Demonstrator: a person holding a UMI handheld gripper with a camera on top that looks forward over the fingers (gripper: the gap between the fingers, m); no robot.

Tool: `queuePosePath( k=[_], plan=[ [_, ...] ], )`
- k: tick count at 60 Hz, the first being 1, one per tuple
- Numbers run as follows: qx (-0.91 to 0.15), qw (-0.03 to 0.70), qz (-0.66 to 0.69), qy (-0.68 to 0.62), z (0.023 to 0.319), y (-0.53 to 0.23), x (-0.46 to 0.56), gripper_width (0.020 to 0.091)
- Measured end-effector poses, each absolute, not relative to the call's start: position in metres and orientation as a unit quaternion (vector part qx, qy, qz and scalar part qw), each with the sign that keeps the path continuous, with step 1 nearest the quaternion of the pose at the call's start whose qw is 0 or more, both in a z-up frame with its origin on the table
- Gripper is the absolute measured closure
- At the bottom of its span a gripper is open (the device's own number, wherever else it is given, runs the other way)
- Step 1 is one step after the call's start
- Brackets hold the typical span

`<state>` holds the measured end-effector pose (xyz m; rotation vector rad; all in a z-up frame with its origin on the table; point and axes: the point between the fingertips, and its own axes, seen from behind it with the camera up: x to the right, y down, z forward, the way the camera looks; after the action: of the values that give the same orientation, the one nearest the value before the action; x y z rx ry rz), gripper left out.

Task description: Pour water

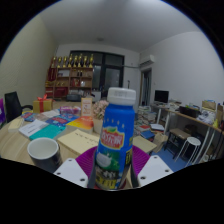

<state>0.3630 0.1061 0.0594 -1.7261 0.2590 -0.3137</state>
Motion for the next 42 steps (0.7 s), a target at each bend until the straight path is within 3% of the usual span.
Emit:
queuePosePath(
  k=[8,16,17,21,35,42],
  plan=[
    [-0.759,0.626,-0.141,0.112,0.059,0.107,0.362,0.0598],
    [-0.792,0.585,-0.119,0.126,0.050,0.099,0.359,0.0447],
    [-0.797,0.577,-0.116,0.135,0.047,0.096,0.359,0.0370],
    [-0.808,0.557,-0.113,0.157,0.044,0.081,0.357,0.0250],
    [-0.818,0.537,-0.132,0.155,0.084,-0.001,0.302,0.0254],
    [-0.818,0.533,-0.159,0.144,0.126,-0.059,0.255,0.0265]
  ],
)
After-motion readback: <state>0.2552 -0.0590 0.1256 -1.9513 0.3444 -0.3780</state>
